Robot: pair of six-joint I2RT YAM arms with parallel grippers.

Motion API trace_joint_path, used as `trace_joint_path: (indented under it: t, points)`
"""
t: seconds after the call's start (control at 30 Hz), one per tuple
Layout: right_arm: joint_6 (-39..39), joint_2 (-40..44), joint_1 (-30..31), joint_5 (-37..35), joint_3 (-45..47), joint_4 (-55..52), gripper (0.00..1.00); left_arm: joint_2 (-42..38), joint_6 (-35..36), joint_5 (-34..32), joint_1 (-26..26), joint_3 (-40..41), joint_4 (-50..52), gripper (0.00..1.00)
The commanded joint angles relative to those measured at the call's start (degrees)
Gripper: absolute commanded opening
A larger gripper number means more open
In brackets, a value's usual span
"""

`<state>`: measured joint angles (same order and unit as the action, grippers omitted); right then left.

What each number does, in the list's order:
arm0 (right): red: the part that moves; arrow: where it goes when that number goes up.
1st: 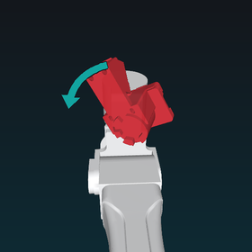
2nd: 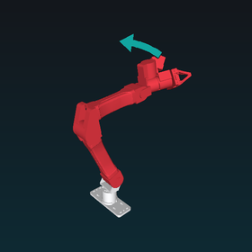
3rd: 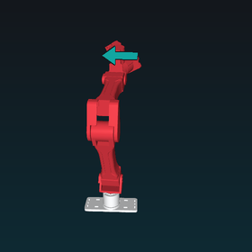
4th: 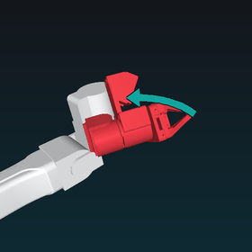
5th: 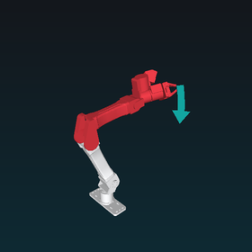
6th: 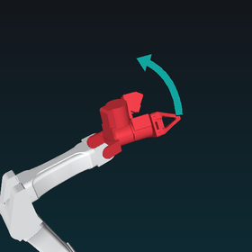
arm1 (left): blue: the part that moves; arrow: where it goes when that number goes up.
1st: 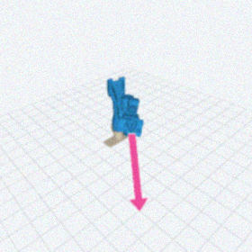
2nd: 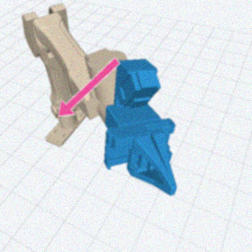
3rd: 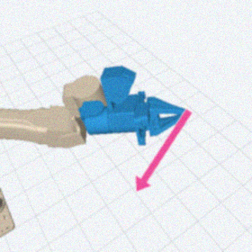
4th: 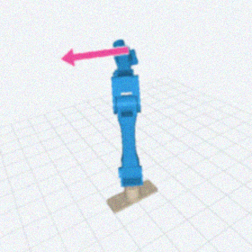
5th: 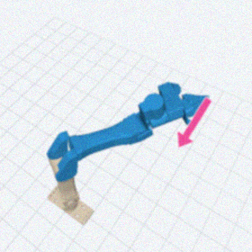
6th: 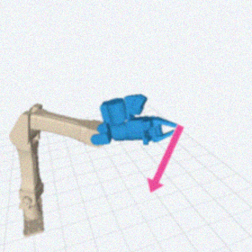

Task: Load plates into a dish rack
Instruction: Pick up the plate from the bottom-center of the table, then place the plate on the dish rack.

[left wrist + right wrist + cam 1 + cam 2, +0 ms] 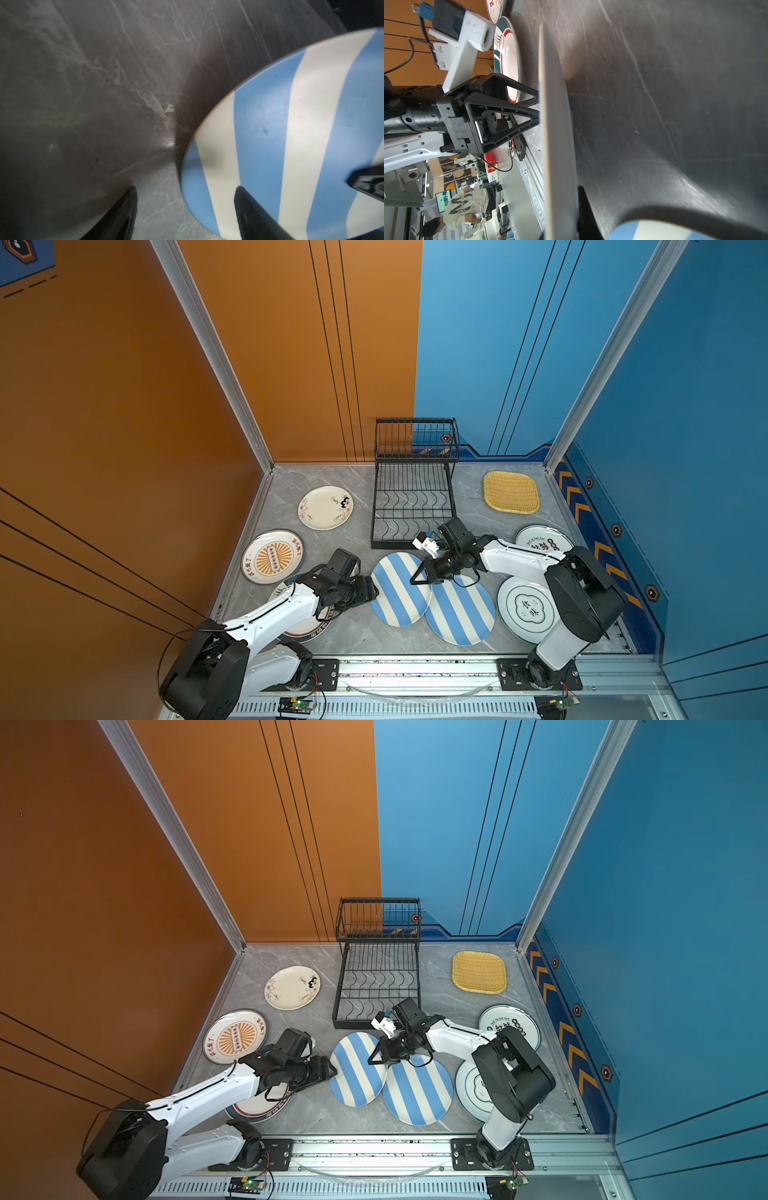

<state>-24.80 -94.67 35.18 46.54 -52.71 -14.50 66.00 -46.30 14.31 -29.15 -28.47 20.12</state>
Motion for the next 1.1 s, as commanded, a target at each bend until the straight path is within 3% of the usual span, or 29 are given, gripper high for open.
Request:
trace_joint_path:
  t: [0.0,0.2,0.43,0.77,1.07]
  points:
    - [1.5,6.8,-1.9,-7.6,-2.0,-7.7,0.0,-0.6,3.0,-1.5,1.6,-4.2,4.8,0.79]
    - [1.5,15.9,-4.5,-20.8,-10.9,-20.9,0.0,1.7,6.5,-0.8,4.4,-9.9,5.2,0.83]
    - [2.4,16.8,-7.3,-37.1,-27.1,-31.8,0.0,8.7,10.7,0.9,5.6,-17.2,3.4,0.85]
    - [3.5,7.0,-9.9,-53.8,-51.6,-32.5,0.0,14.6,12.0,2.6,5.9,-22.8,-0.2,0.92]
    - [7.6,-5.8,-10.8,-63.1,-72.4,-30.4,0.0,16.9,12.1,3.3,5.9,-24.1,-2.4,0.94]
